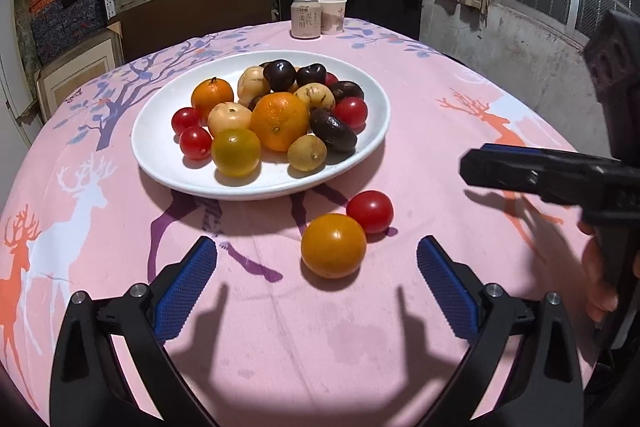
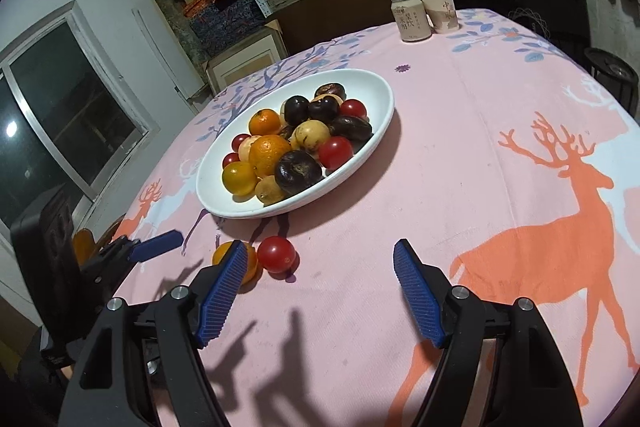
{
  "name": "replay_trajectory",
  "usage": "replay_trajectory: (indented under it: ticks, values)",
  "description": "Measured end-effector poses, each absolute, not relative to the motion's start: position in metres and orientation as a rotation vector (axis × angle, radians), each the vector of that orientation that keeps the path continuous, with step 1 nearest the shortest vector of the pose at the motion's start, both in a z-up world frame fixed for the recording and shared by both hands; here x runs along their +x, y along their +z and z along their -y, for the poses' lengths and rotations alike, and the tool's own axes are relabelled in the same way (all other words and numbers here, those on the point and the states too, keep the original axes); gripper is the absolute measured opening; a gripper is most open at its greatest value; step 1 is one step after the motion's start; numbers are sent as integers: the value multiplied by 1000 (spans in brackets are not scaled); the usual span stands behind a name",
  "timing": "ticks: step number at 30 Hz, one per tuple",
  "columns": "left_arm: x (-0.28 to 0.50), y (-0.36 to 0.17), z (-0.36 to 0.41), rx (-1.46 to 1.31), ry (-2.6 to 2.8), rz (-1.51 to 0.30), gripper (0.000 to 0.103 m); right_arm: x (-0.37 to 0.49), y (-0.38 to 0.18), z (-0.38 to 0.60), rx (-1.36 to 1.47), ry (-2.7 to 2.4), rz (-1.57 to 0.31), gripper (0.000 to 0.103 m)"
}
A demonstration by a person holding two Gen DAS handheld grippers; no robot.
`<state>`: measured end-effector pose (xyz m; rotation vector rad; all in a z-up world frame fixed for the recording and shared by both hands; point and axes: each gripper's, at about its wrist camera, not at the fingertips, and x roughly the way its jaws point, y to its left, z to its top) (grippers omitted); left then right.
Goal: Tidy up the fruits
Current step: 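Grasp the yellow-orange citrus with the left gripper while the right grasps a cherry tomato, then place the citrus and cherry tomato on the plate, open both grippers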
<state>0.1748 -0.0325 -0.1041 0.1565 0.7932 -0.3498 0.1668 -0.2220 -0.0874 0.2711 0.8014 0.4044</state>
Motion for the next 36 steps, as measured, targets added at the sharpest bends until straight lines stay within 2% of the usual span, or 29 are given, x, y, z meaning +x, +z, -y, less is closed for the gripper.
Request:
replay_trajectory:
  ticks: [2, 3, 5, 6, 14, 19, 22, 23, 25, 26, 31, 36]
  values:
    - [183, -109, 34, 156, -334, -816, 97, 164, -86, 218, 247, 409, -795, 76]
    - [186, -112, 33, 150, -334, -829, 93, 162, -85, 217, 237, 412, -792, 76]
    - [194, -116, 32, 126, -368, -871, 38, 161, -86, 214, 217, 415, -795, 76]
    - [197, -120, 32, 117, -379, -893, 36, 161, -87, 213, 209, 417, -799, 76]
    - [181, -102, 11, 70, -335, -783, 36, 168, -96, 181, 67, 466, -879, 76]
    - [178, -91, -17, -6, -244, -741, 36, 177, -97, 152, -38, 482, -894, 69]
    - [184, -94, -28, -43, -226, -772, 36, 189, -102, 133, -97, 487, -920, 55]
    - [184, -95, -30, -47, -227, -776, 36, 194, -106, 129, -108, 483, -936, 46]
    - [185, -95, -31, -44, -231, -776, 36, 200, -110, 126, -126, 449, -942, 39]
    - [185, -96, -31, -42, -235, -777, 36, 201, -112, 126, -120, 449, -950, 31]
    - [185, -99, -29, -41, -246, -787, 36, 196, -110, 129, -123, 446, -927, 31]
    - [182, -88, -31, -86, -284, -763, 36, 198, -80, 144, -62, 462, -861, 31]
